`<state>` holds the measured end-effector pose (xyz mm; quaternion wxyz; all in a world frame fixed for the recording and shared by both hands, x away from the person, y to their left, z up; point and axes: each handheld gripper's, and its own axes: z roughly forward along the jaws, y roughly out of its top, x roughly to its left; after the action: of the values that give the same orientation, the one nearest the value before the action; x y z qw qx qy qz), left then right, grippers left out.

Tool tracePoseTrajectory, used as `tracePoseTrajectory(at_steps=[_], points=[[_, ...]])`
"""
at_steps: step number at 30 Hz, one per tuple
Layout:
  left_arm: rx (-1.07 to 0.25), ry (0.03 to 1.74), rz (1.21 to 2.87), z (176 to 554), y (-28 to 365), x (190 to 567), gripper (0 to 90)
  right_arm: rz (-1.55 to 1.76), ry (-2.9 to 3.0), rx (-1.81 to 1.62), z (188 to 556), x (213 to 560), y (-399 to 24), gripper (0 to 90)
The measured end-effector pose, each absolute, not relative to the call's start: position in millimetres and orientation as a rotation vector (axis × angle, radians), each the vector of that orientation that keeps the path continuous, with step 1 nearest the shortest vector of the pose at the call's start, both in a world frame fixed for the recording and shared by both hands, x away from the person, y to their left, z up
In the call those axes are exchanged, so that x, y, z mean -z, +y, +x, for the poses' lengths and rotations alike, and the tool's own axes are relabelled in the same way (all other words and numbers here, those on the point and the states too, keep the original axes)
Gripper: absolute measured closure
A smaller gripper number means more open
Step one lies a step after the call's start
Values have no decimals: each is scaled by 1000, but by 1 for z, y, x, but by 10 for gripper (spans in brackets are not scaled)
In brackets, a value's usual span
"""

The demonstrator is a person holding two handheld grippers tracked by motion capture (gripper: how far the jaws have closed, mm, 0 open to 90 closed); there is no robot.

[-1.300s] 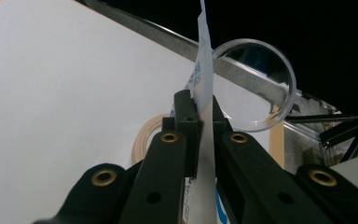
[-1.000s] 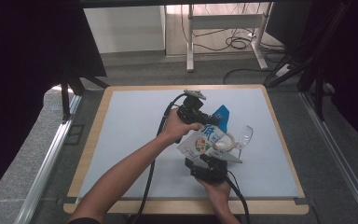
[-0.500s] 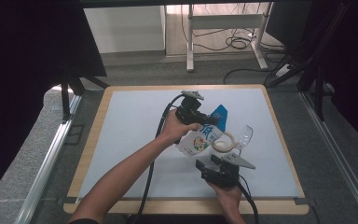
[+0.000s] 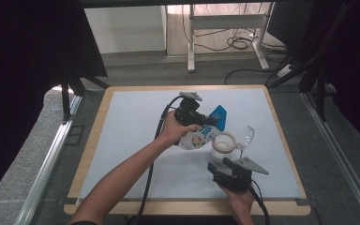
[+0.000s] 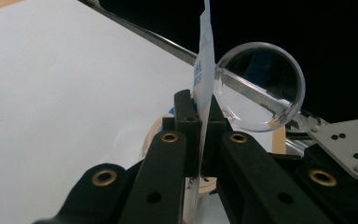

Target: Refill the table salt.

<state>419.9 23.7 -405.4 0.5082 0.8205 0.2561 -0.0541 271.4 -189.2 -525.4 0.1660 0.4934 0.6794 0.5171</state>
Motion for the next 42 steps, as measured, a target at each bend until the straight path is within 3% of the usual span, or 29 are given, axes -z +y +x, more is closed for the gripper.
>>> tracePoseTrajectory(at_steps=[24,42], points=[[114,612,1952,412,30,407,896,1438,1859,-1450,265,526,-219,289],[84,659,1856,409,74,409,896,1481,1769,-1431,267,523,-242,288]])
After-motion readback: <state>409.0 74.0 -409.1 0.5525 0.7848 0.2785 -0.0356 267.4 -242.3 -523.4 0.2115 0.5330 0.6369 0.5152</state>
